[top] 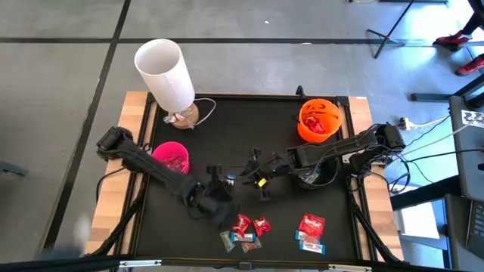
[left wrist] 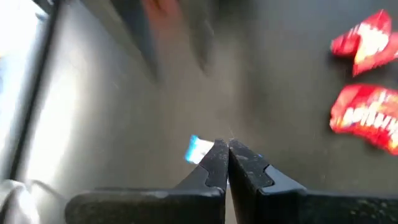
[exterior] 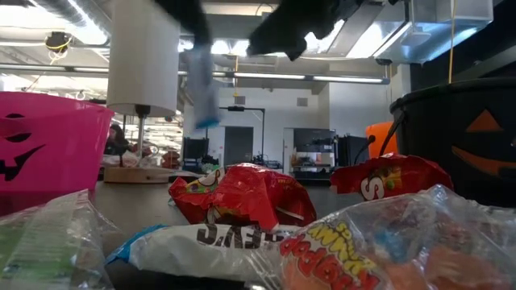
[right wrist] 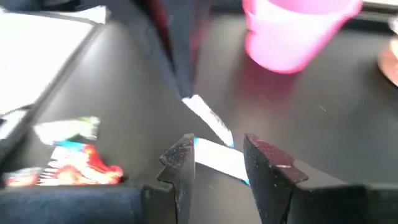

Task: Sort candy
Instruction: Put the white chocolate into the black bucket

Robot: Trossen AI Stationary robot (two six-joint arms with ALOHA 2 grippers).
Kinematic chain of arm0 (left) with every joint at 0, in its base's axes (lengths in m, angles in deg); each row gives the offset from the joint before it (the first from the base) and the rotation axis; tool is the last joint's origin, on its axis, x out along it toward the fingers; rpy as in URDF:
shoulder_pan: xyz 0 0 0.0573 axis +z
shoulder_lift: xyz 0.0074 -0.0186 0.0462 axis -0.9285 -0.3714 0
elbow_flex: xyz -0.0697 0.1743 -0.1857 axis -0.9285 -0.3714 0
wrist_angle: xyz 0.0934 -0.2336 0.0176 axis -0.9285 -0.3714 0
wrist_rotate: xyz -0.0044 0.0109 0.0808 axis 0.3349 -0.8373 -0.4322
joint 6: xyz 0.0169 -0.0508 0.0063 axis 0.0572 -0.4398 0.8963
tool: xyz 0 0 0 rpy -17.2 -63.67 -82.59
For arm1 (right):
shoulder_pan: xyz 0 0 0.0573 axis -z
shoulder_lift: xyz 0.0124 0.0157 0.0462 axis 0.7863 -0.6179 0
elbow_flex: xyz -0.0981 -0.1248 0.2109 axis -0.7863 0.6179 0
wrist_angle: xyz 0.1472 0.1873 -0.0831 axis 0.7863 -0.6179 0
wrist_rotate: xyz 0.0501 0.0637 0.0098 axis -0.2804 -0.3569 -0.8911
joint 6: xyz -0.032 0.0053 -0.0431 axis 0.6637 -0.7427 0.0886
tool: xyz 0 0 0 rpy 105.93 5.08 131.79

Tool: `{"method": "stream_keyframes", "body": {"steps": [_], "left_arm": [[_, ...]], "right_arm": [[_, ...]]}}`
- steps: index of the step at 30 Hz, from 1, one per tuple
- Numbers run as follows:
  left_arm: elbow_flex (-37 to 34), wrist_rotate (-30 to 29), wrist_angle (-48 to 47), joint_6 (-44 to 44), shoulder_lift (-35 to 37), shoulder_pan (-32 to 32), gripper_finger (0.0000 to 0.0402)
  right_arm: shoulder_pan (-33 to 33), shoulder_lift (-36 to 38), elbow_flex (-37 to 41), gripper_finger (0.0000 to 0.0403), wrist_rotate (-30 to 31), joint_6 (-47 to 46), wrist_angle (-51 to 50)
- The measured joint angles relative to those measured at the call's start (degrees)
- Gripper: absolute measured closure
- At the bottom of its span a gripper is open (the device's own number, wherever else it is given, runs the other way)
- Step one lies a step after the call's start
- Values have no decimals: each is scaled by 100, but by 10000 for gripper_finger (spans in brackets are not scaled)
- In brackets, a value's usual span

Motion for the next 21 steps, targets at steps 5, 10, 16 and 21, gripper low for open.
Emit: {"method": "stream_keyframes", "body": {"steps": [5, 10, 16, 21], "left_arm": [[795, -511, -560, 161, 11, -275, 401], [1177, -727, -691, 328, 11, -361, 401], [1243, -883, -677, 431, 13, -338, 401], [1243, -892, -630, 437, 13, -304, 401]], "right_arm": [[-191, 0, -1, 248, -403, 485, 551], [-353, -4, -1, 180, -246, 699, 889], [-363, -215, 0, 114, -40, 561, 1473], [-324, -583, 0, 111, -34, 395, 1942]]}}
